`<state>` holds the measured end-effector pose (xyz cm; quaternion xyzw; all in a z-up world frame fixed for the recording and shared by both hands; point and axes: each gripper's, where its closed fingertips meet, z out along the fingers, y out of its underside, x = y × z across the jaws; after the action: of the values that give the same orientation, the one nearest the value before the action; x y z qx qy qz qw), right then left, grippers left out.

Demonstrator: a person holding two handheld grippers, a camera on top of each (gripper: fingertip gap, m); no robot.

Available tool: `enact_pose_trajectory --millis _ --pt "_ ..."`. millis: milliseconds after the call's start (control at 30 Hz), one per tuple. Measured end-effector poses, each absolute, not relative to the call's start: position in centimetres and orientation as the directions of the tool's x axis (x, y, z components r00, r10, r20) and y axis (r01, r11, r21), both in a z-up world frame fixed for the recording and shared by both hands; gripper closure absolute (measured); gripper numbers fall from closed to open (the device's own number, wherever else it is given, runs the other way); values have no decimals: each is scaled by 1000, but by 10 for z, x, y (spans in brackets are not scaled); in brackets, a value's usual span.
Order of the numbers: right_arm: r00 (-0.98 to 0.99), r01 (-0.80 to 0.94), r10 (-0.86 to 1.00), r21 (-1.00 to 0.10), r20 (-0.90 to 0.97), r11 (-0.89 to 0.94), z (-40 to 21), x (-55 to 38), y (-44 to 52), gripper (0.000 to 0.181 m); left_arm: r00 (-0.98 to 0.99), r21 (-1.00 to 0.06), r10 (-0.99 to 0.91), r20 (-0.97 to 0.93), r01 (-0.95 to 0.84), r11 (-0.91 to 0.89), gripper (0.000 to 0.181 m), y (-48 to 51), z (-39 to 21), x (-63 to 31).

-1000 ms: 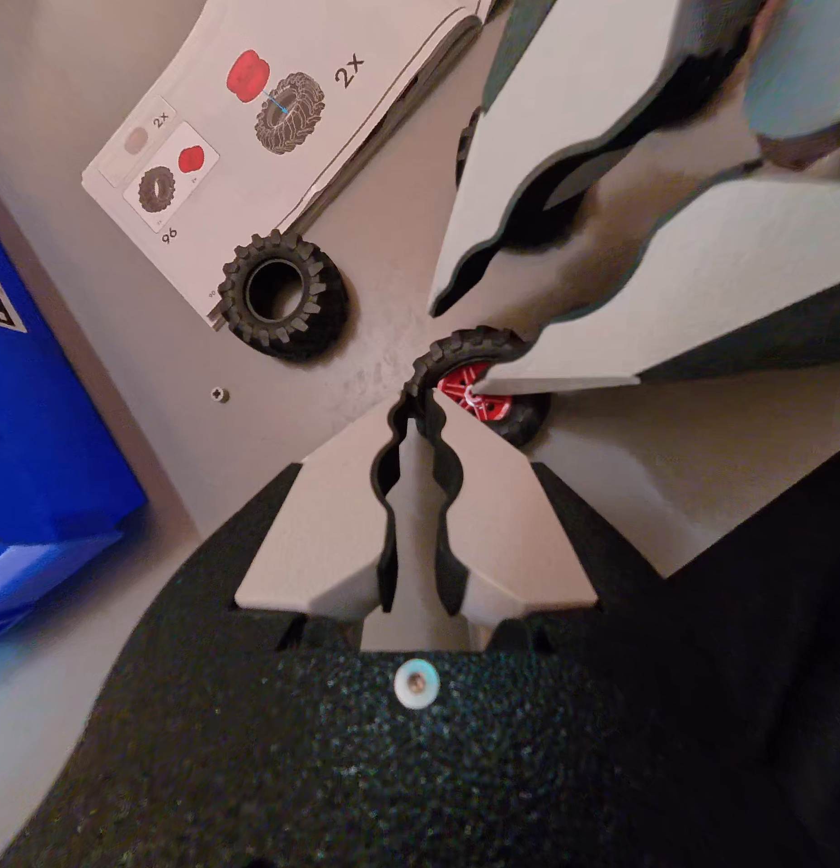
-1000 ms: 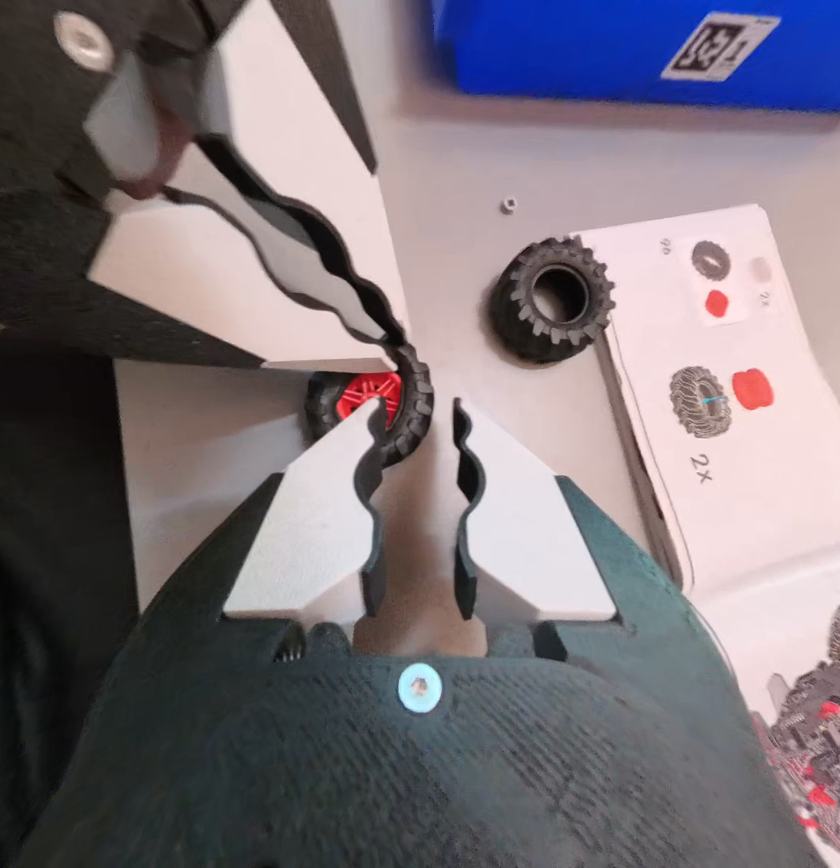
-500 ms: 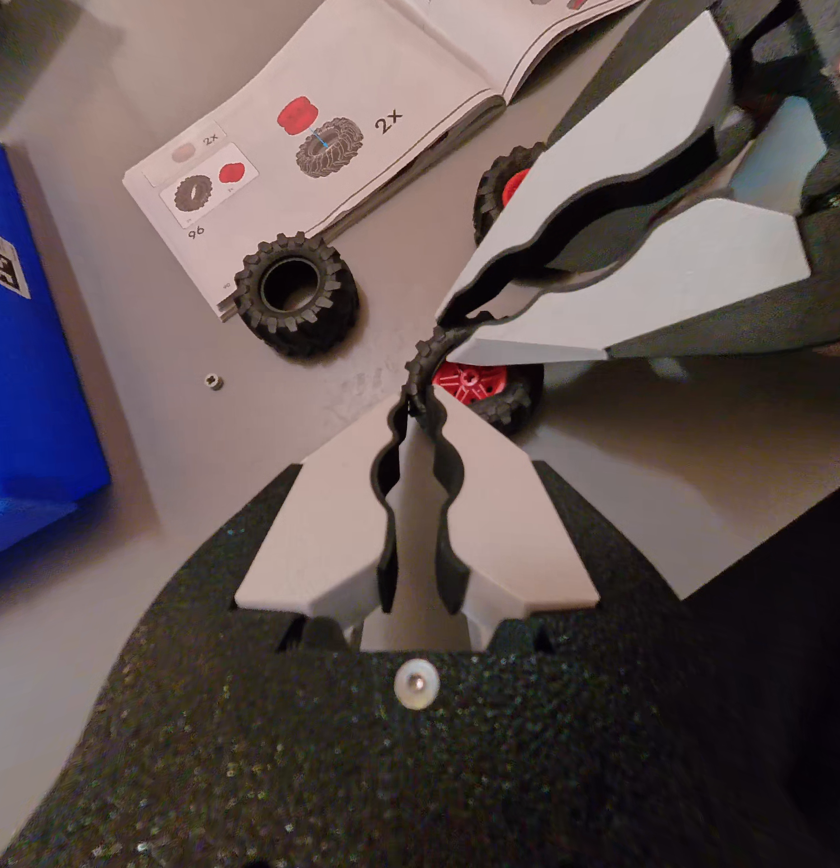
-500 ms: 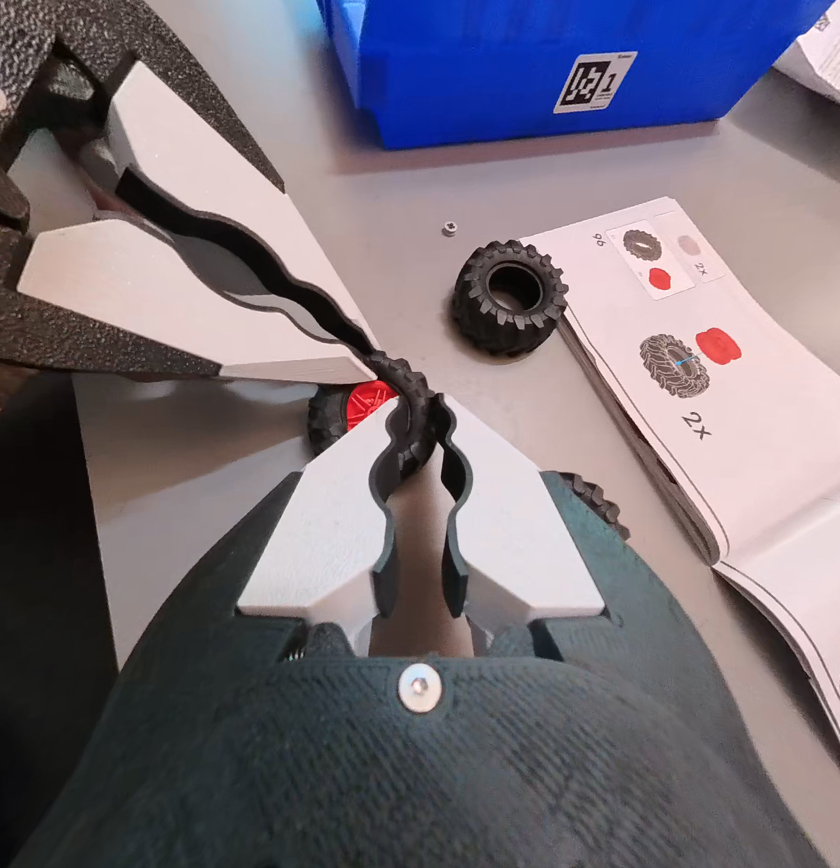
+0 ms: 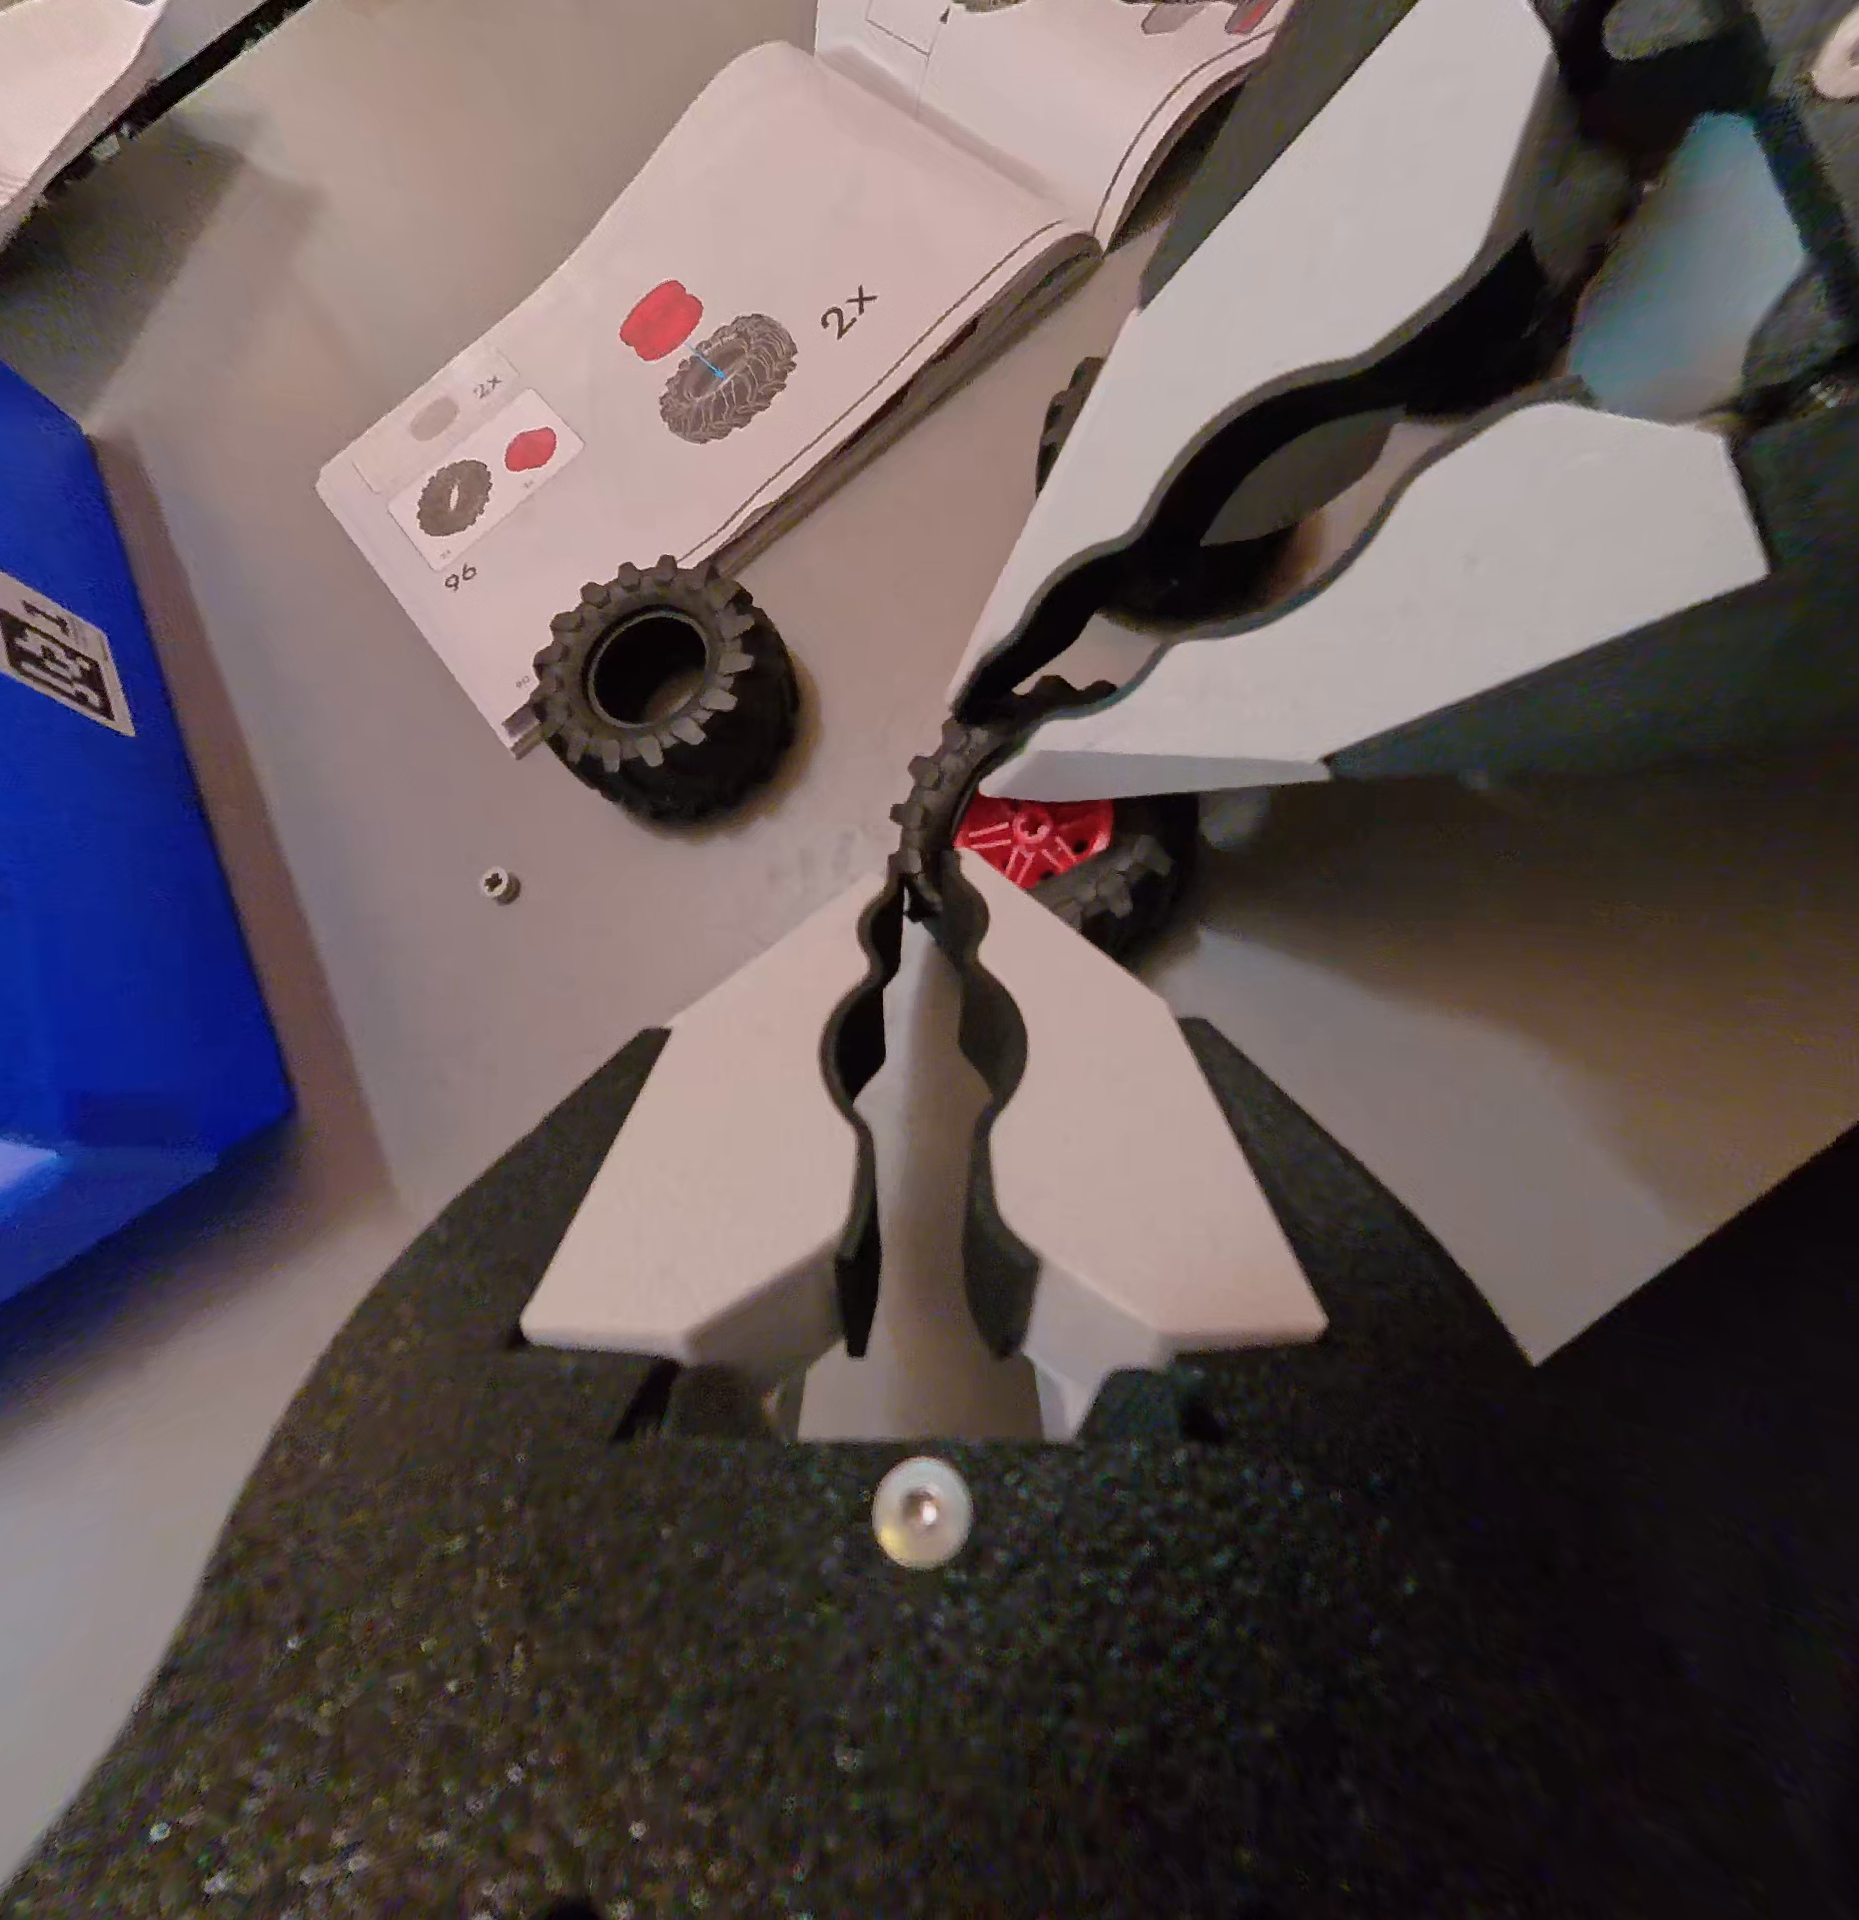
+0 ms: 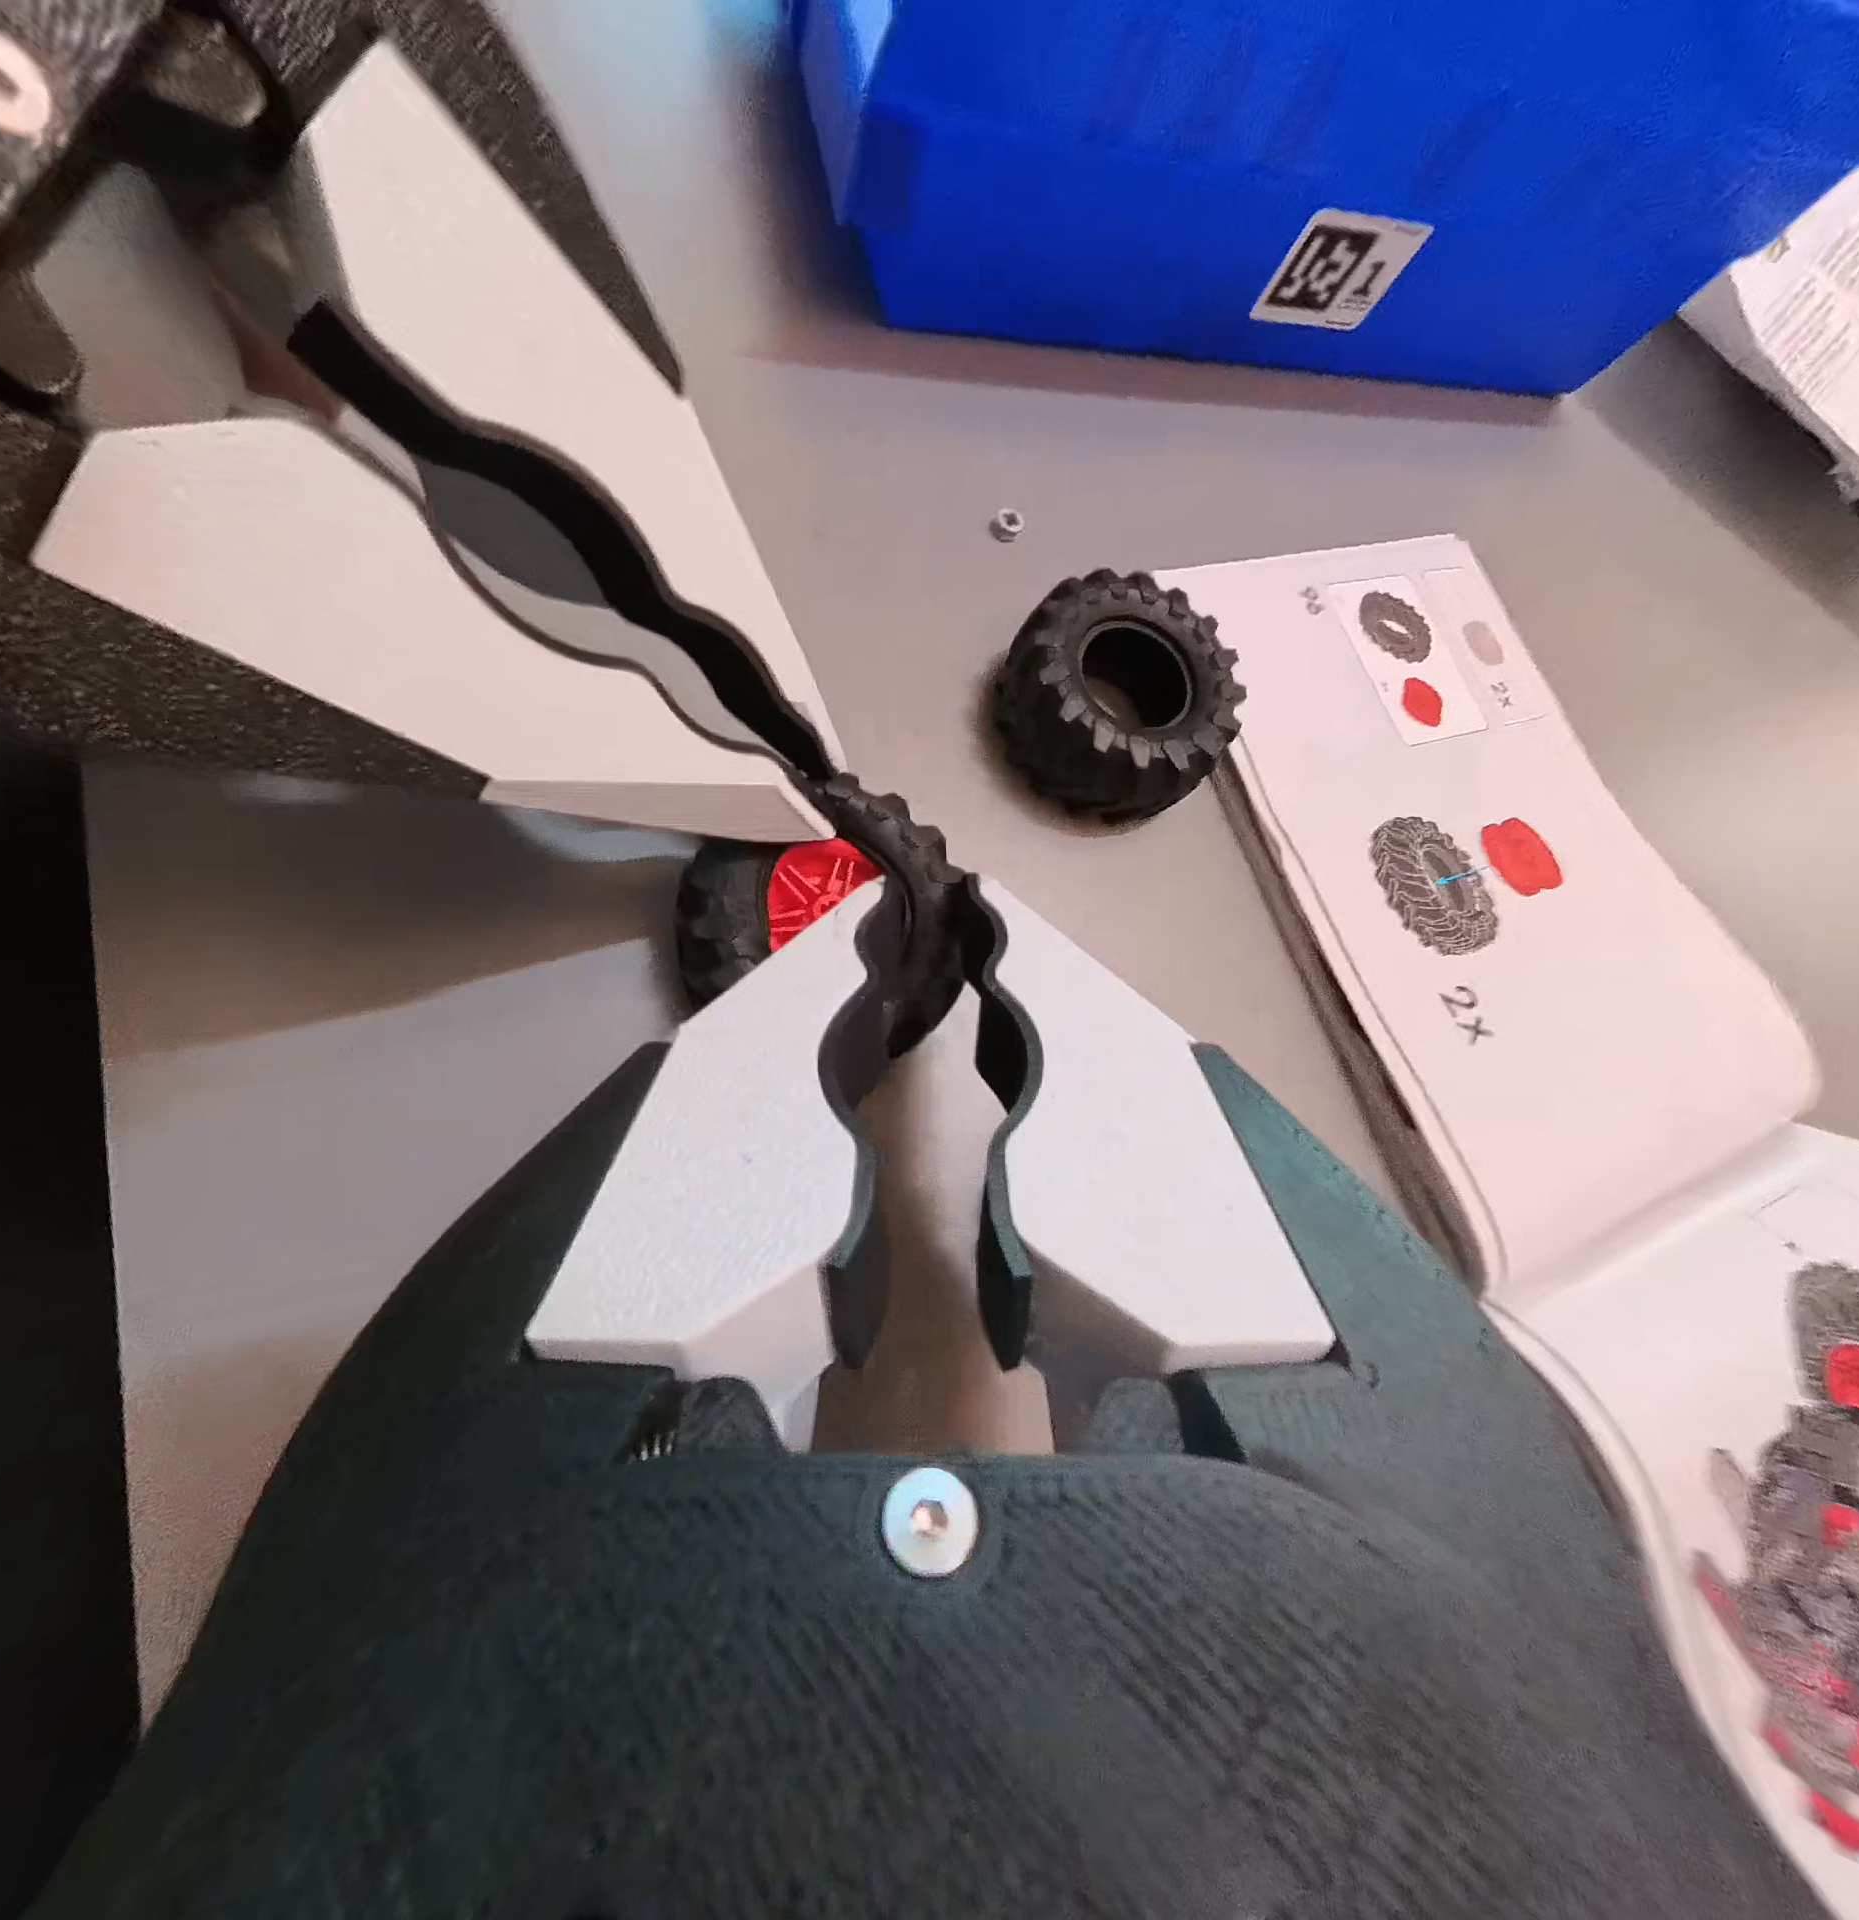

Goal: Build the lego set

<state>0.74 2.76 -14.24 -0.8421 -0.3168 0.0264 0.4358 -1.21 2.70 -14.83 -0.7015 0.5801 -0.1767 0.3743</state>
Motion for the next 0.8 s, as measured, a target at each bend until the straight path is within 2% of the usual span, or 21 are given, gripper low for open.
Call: enact_pose_trajectory --millis 67,200,367,467,600,700,800 --pt "815 440 561 -785 145 -436 -143 8 27 171 254 -747 -946 -203 -665 -19 176 26 -148 -11" --pt "794 486 584 -755 170 -440 -144 9 28 171 208 -786 -960 -186 -618 18 174 27 -144 -9" --pt "782 509 597 -736 178 -447 -144 12 31 172 74 -835 -985 -155 -543 90 181 16 -120 -8" --pt "773 528 602 -728 200 -436 -143 10 30 172 -48 -796 -984 -172 -582 167 181 8 -117 -10" --pt "758 554 610 -721 230 -416 -143 9 28 172 -194 -691 -949 -250 -650 315 181 13 -125 -12" --pt "749 566 616 -717 243 -406 -143 9 27 171 -284 -653 -935 -211 -671 351 181 9 -130 -8" --pt "745 565 623 -721 237 -402 -143 8 27 171 -404 -544 -880 -250 -693 473 181 8 -140 -12"
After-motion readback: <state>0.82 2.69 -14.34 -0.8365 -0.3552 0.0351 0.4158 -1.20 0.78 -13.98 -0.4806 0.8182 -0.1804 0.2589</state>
